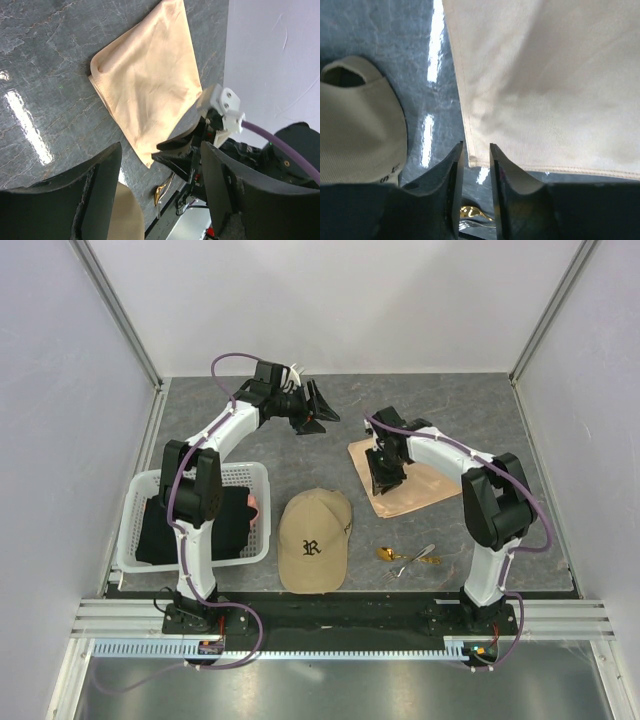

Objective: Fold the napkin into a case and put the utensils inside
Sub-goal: Move the lower triangle-folded napkin to the center of the board, then pick up the lower triangle-folded napkin from the center of the board.

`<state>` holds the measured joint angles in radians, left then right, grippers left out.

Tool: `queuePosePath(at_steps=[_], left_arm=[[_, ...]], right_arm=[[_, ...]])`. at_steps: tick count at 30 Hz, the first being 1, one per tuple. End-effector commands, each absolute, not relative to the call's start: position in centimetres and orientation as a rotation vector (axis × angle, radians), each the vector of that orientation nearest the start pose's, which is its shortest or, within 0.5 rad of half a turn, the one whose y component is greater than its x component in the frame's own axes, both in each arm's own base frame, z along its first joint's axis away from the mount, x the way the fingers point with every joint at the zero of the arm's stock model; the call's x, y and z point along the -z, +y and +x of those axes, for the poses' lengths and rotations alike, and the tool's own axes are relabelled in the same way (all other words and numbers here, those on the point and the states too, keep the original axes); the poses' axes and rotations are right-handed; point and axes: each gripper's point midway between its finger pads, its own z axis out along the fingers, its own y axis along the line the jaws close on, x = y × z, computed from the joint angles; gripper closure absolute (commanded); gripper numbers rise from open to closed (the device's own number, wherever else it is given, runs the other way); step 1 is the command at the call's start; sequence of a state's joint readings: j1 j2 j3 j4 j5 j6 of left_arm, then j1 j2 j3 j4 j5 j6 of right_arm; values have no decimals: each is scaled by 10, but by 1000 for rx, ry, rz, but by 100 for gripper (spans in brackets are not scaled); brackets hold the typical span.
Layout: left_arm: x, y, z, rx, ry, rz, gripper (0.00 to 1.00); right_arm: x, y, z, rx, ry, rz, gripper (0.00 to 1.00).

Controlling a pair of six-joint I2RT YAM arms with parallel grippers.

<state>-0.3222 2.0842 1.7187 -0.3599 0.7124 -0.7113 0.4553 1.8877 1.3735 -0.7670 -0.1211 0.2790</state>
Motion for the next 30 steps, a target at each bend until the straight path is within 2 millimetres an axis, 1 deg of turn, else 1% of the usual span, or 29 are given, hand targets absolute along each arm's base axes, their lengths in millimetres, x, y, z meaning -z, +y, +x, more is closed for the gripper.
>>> queuePosePath(at_steps=[1,2,4,6,8,14,18,21,24,25,29,30], left_arm=[[-199,-296,449,1365,2368,-40,29],[-198,-296,449,1366,2369,-39,29],[-197,-296,448,1370,2373,-41,29],[-197,-296,447,1372,2375,-43,29],[-198,-295,446,1375,2374,-43,29],[-196,-295,441,1381,2385,-51,29],[-200,-293,438,1372,2378,-49,29],[-199,-291,437,1357,2382,-58,29],[-197,-290,434,1351,2388,-65,29],[-197,-289,434,1350,2386,-65,29],[-193,-286,431,1329,2401,-91,29],[-192,-286,430,1327,2405,-98,29]], right_arm=[[-66,187,302,-251,2874,-421,61],[-60,186,294,-239,2891,-444,60],[-58,185,289,-210,2888,-457,55],[-56,189,285,-213,2887,-473,52],[-55,193,285,-209,2879,-489,51],[-40,191,286,-154,2883,-513,47],[-23,186,281,-122,2914,-523,46],[-12,185,274,-113,2920,-535,45],[2,177,269,-33,2939,-529,46],[8,175,265,-10,2947,-531,46],[23,161,258,110,2950,-521,51],[26,158,257,135,2954,-519,55]])
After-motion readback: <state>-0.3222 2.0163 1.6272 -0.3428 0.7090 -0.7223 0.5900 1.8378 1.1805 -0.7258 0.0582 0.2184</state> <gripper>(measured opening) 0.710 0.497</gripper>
